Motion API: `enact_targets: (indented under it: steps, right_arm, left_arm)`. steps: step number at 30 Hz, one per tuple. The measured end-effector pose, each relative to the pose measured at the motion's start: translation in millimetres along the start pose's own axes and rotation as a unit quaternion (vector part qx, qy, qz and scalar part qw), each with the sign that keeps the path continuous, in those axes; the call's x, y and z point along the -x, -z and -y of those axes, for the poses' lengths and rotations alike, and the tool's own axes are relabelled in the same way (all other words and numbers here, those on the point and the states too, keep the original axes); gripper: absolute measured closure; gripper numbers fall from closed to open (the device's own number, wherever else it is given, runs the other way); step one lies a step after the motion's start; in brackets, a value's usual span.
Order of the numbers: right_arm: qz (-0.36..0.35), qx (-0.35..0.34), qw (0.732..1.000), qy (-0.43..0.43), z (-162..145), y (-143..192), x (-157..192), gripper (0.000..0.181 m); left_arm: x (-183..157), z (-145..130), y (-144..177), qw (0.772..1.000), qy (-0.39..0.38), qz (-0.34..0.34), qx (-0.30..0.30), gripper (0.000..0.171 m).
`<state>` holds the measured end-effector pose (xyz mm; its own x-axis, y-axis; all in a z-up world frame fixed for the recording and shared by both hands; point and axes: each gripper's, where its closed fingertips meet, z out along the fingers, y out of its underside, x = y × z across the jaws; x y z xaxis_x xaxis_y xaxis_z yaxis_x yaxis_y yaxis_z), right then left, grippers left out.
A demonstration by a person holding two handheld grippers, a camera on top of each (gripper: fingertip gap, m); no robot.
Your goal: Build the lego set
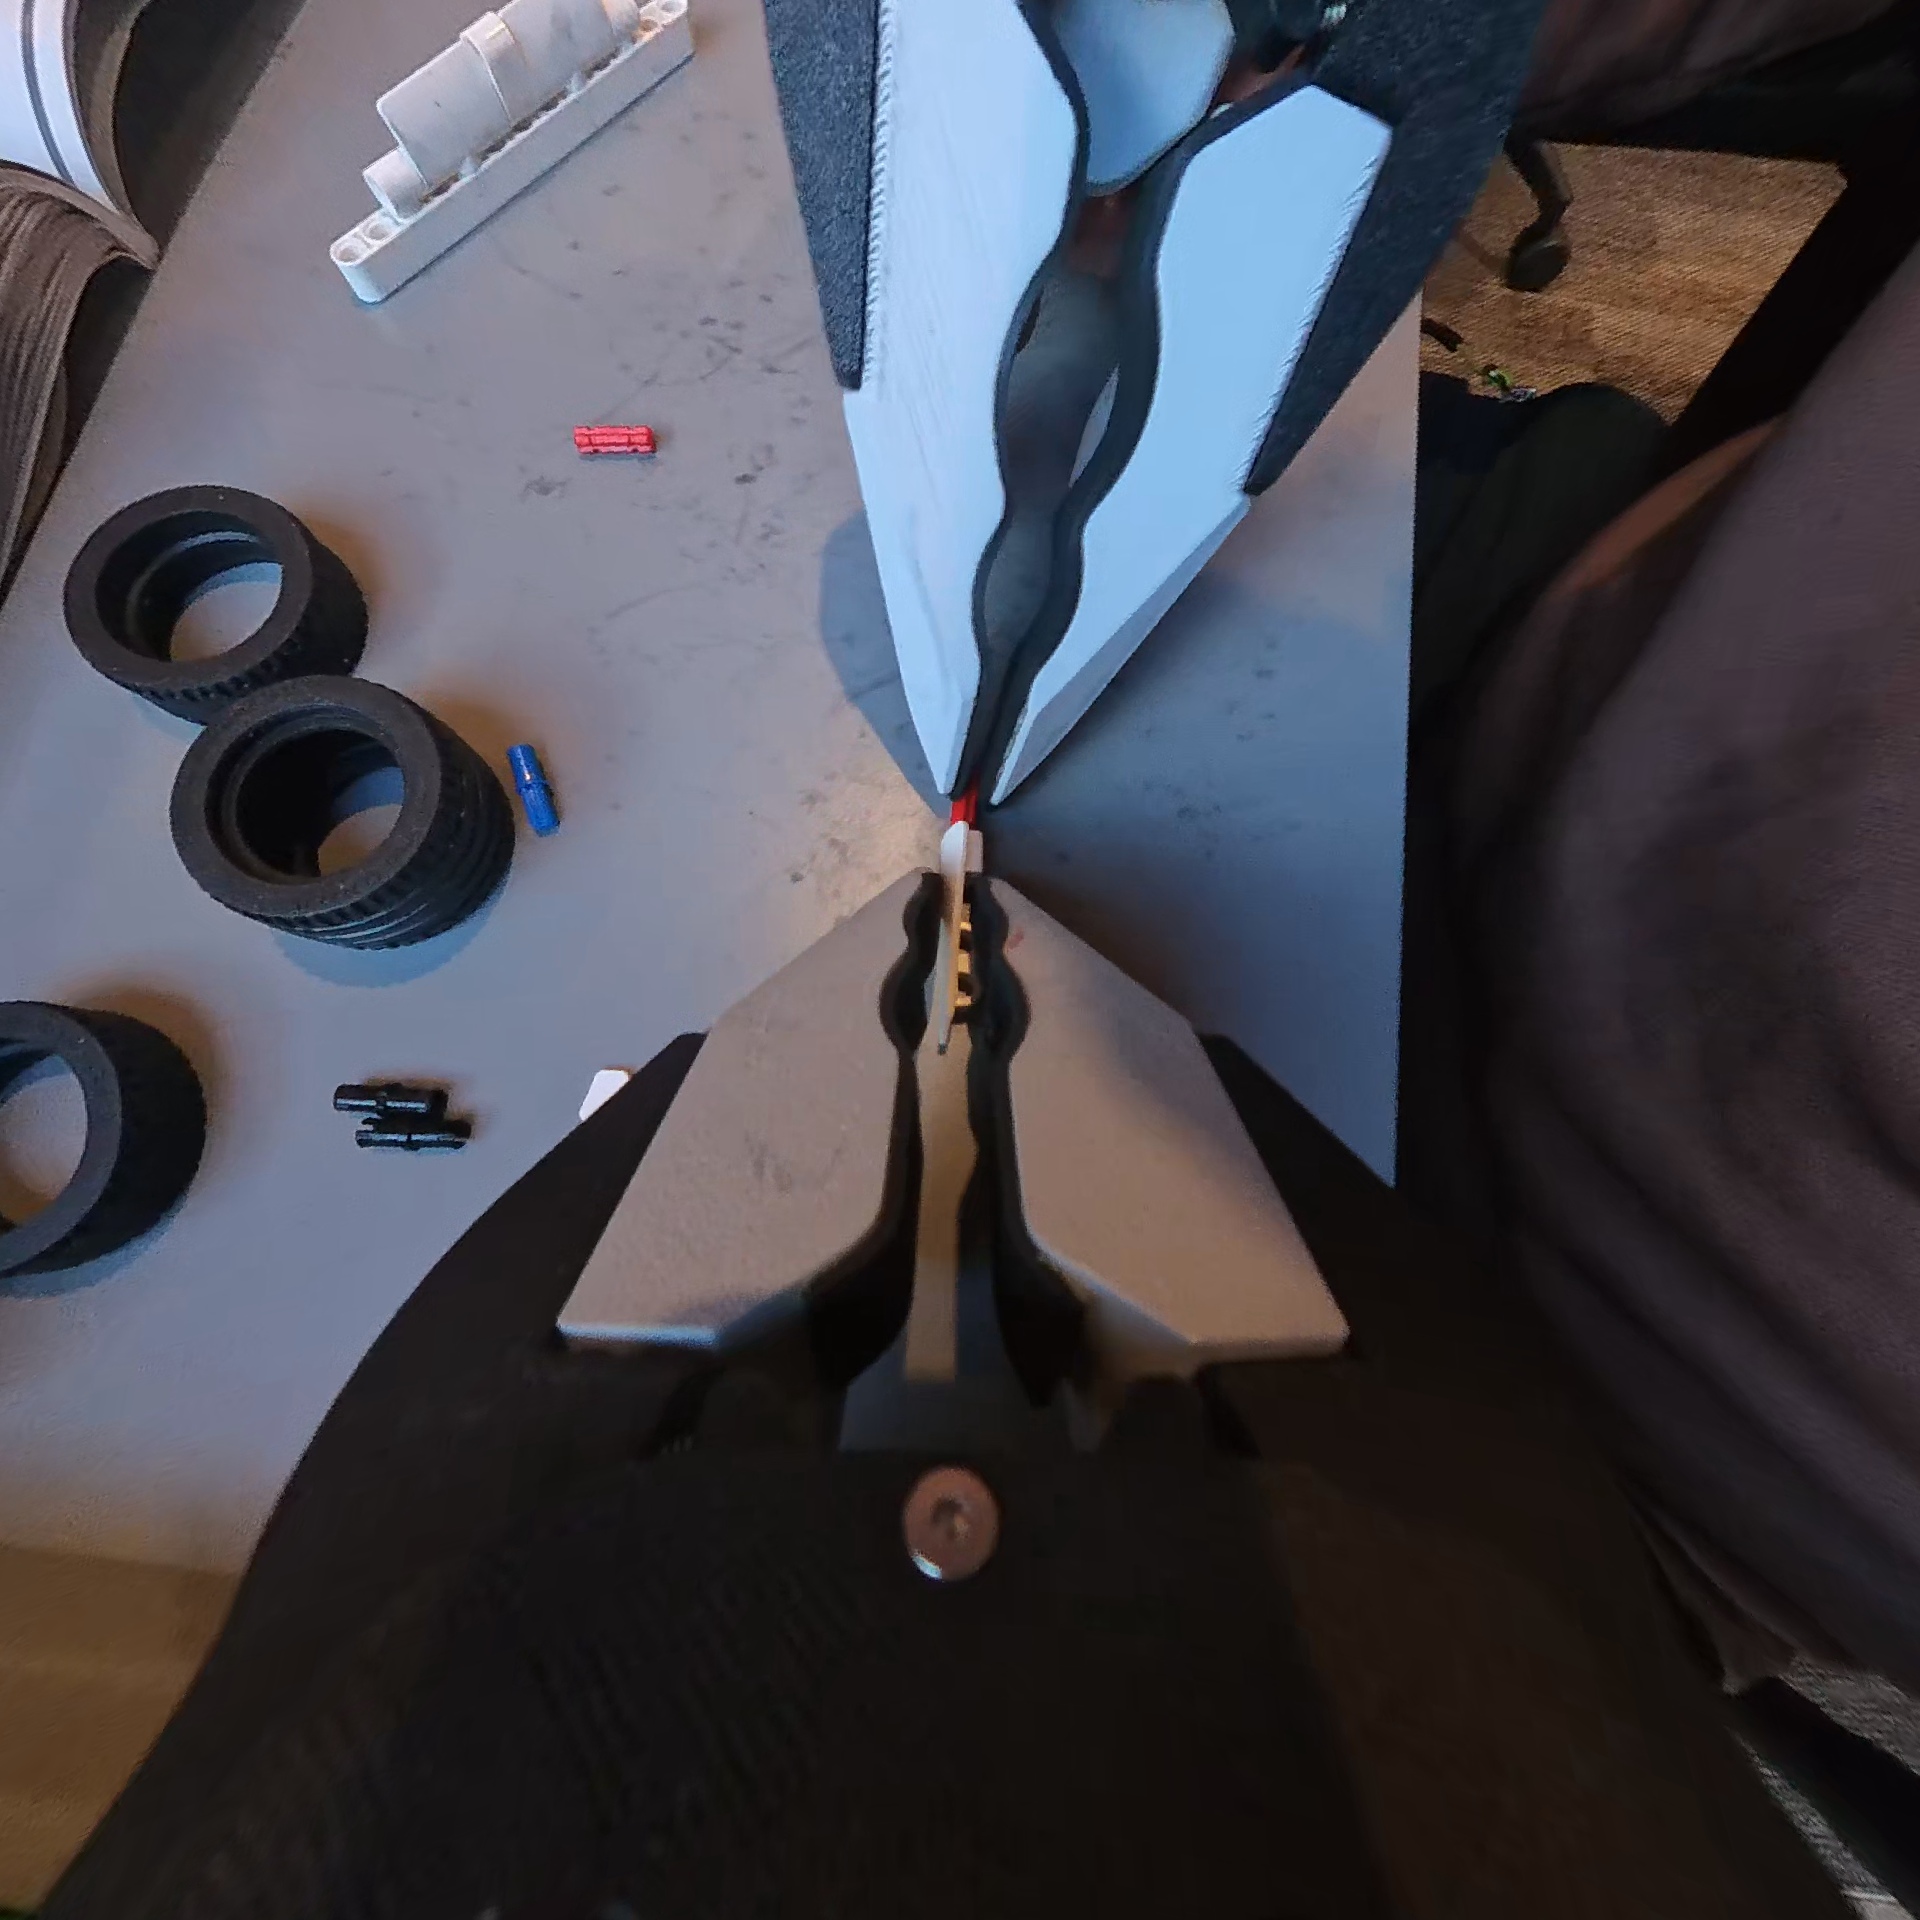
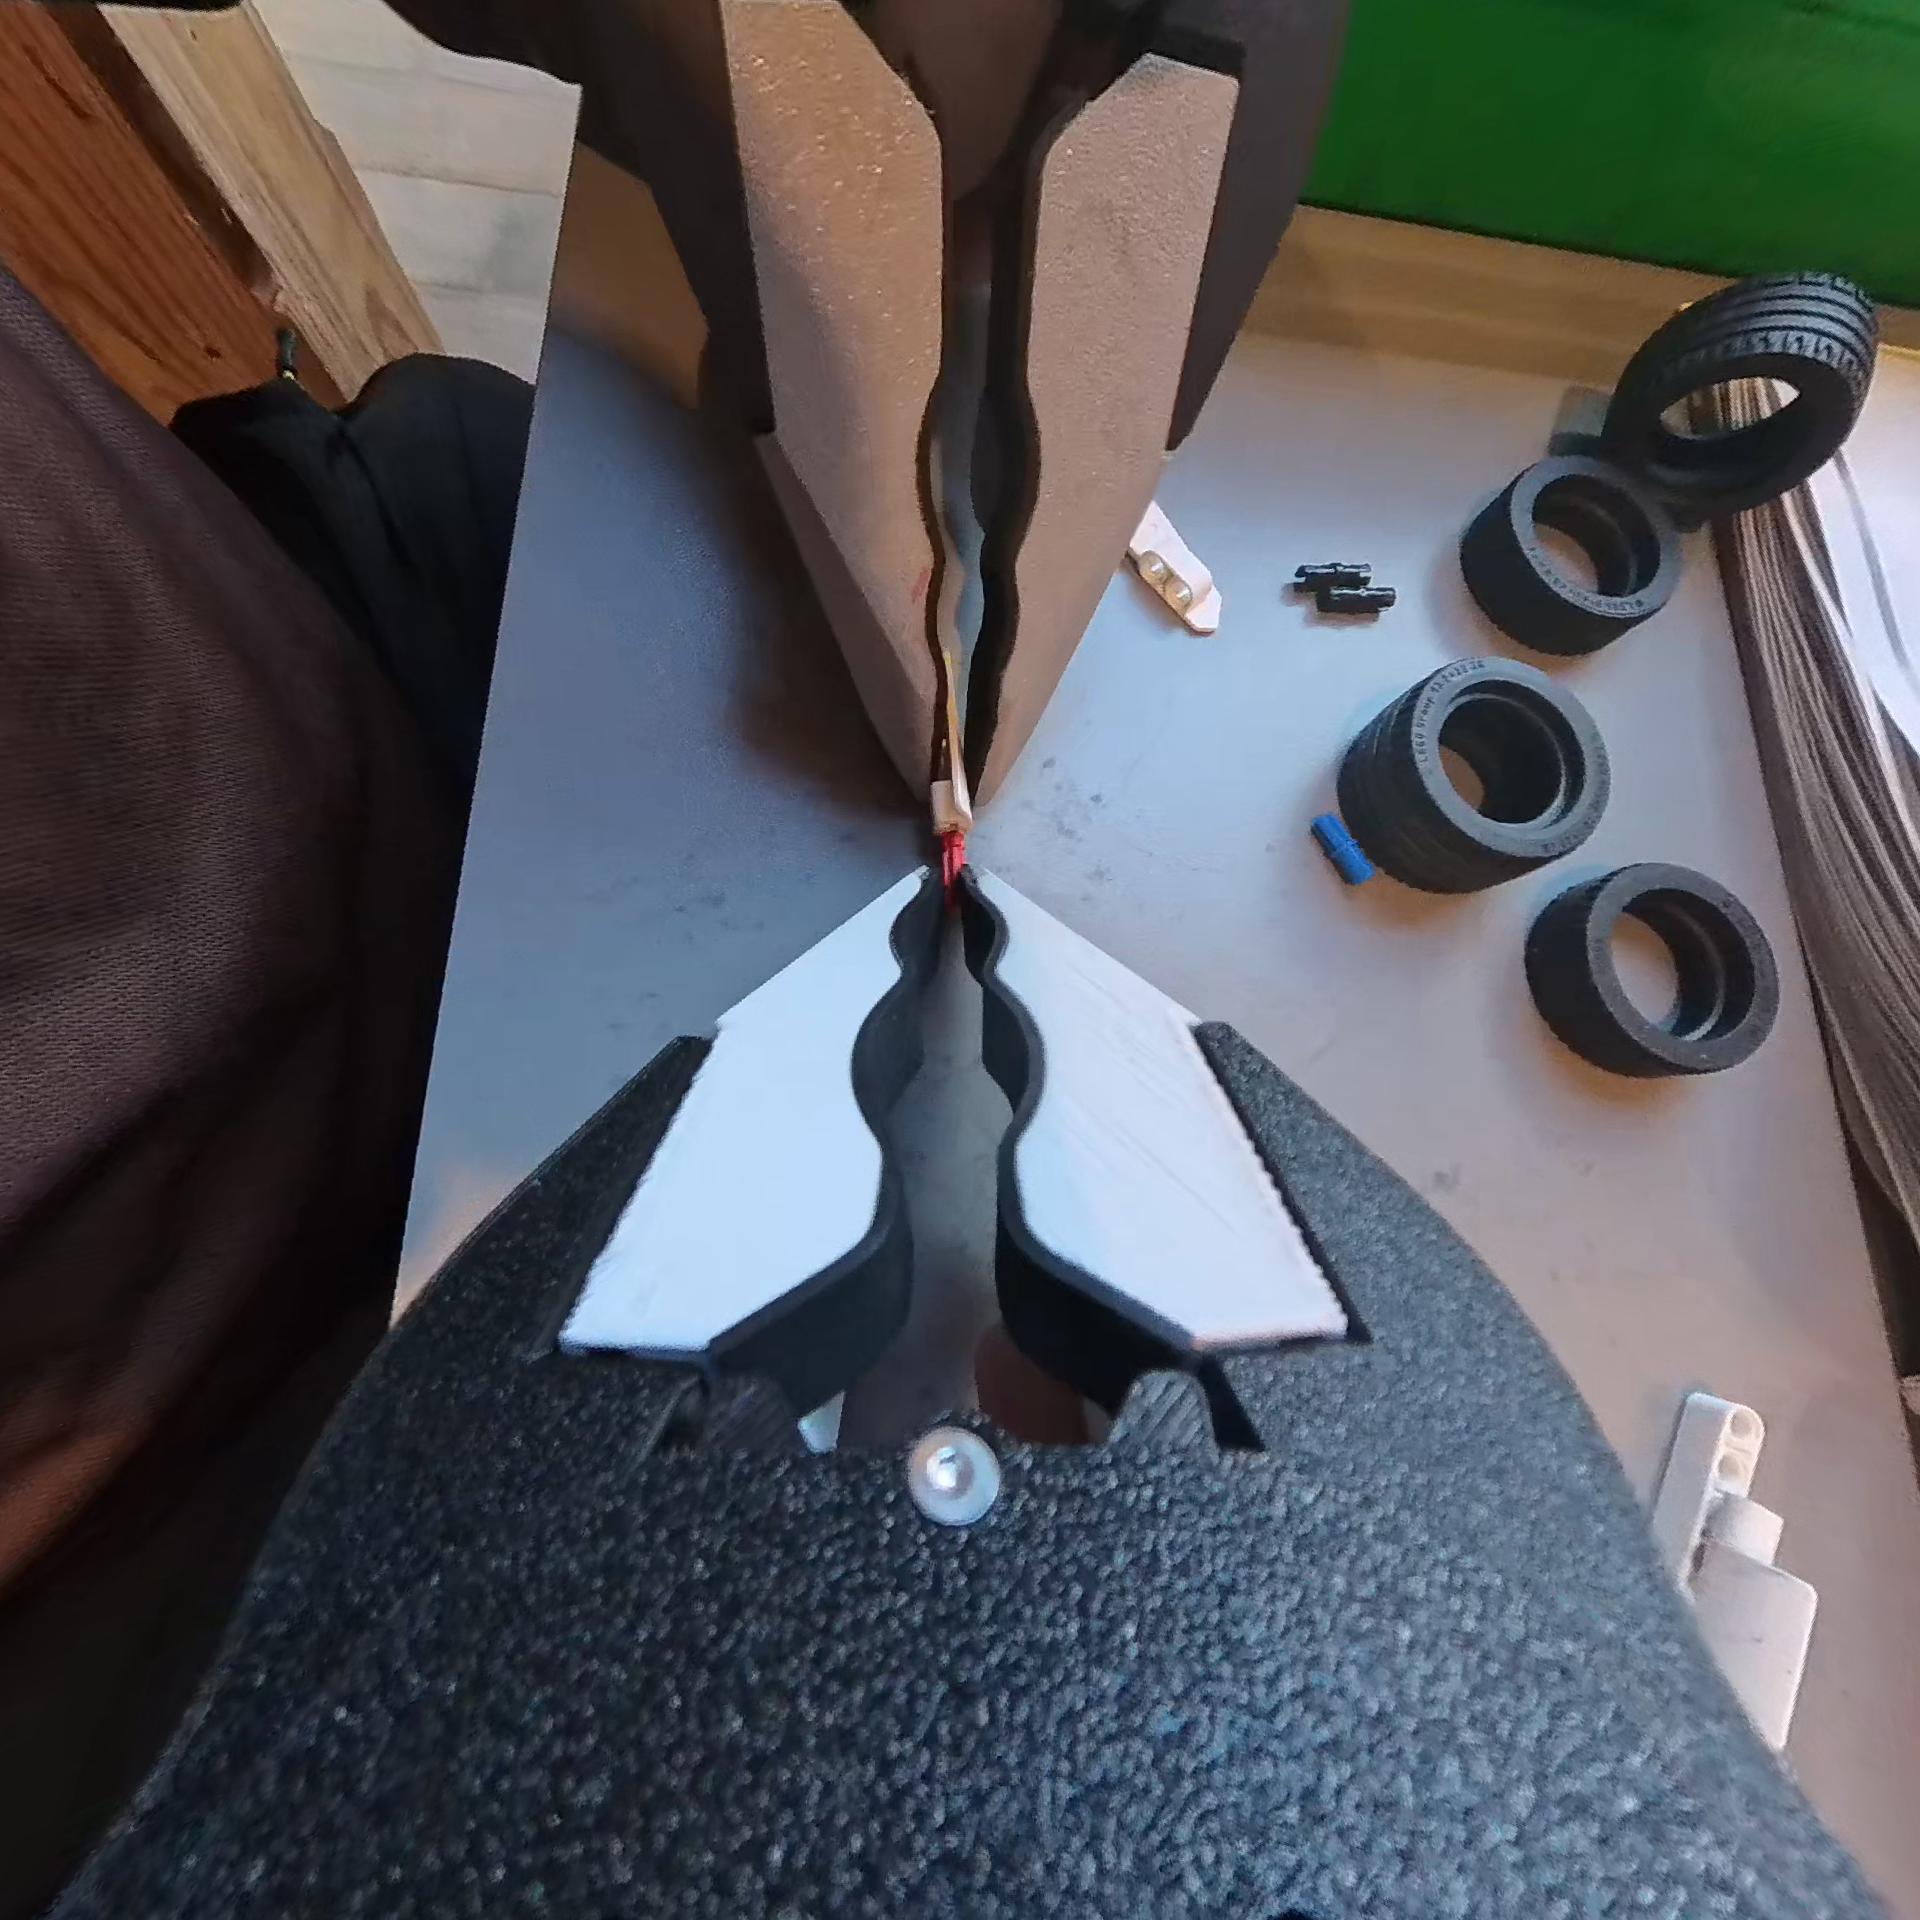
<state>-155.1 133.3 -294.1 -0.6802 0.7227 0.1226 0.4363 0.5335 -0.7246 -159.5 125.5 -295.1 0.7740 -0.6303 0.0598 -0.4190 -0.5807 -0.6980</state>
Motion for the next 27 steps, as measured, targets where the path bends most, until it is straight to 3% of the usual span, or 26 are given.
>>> enact_targets:
  steps: [11,21,27]
  right_arm:
    - [-0.002,-0.003,1.000,0.014,0.2,-0.3,0.2,0.178]
    - [0.020,-0.008,0.999,-0.030,0.8,0.9,-2.1,0.178]
    - [0.031,-0.018,0.998,-0.052,-0.5,6.7,-2.9,0.165]
  left_arm:
    - [-1.7,1.5,-0.9,1.000,0.011,-0.016,-0.008,0.169]
    - [-1.3,1.6,-1.8,1.000,0.006,-0.008,0.002,0.169]
    - [-1.2,1.8,-2.0,1.000,0.012,-0.009,-0.005,0.169]
